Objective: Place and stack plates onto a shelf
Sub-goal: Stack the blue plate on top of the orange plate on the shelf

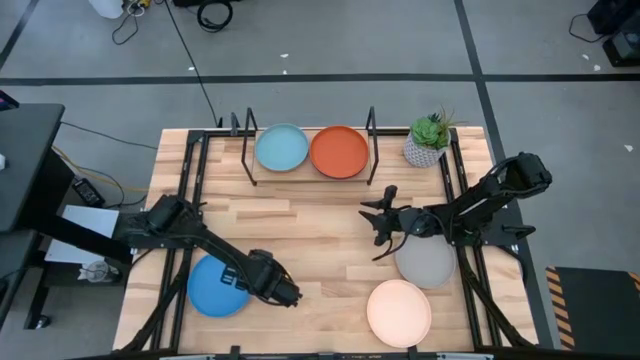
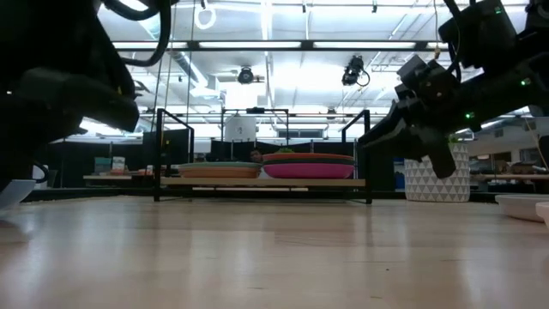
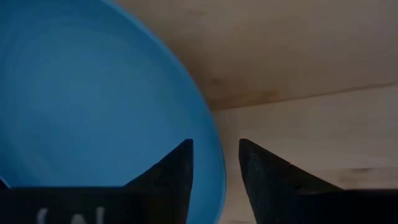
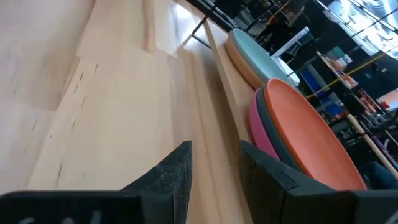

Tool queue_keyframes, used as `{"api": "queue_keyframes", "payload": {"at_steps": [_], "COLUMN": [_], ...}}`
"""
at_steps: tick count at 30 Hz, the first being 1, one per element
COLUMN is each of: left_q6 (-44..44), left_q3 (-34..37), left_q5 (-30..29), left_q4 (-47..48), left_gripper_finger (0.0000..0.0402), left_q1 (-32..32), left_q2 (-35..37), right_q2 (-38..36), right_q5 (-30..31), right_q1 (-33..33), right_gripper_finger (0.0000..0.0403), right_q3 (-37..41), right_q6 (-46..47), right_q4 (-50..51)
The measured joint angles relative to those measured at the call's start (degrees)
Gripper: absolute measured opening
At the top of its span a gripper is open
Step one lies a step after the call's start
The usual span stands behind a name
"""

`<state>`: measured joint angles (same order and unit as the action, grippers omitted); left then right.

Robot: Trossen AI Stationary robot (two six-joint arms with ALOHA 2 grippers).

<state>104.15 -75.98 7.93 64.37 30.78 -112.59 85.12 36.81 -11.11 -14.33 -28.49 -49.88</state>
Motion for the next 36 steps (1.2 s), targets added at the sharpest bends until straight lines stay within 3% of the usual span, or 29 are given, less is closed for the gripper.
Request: {"api": "queue_keyframes", "payload": {"at_steps": [8, 14, 18, 24, 28, 36], "left_q6": [-1.3, -8.1, -16.6, -34.3, -45.6, -70.4], "left_q3": [0.0, -1.5, -7.8, -19.6, -23.3, -23.8], "left_q5": [1.1, 3.6, -2.7, -20.9, -30.5, -33.1], "left_q4": [-0.4, -4.3, -2.9, 0.6, 2.3, 3.3], "left_gripper_finger": [0.0019, 0.0016, 0.0015, 0.0014, 0.0014, 0.0013], "left_q1": [0.0, -1.8, -4.2, -8.3, -11.4, -20.8], "left_q2": [-0.1, 1.4, 2.1, 2.3, 2.4, 2.3], "right_q2": [0.0, 0.0, 0.0, 0.0, 0.0, 0.0], "right_q5": [-1.0, -0.9, -1.1, -2.4, -2.4, -2.8], "right_q1": [0.0, 0.0, 0.0, 0.0, 0.0, 0.0], "right_gripper_finger": [0.0132, 0.0132, 0.0132, 0.0132, 0.0132, 0.0132], "right_q3": [0.0, 0.0, 0.0, 0.0, 0.0, 1.1], "right_q6": [0.0, 0.0, 0.0, 0.2, 0.3, 1.3], "right_q4": [0.6, 0.6, 0.6, 0.3, 0.6, -0.6]}}
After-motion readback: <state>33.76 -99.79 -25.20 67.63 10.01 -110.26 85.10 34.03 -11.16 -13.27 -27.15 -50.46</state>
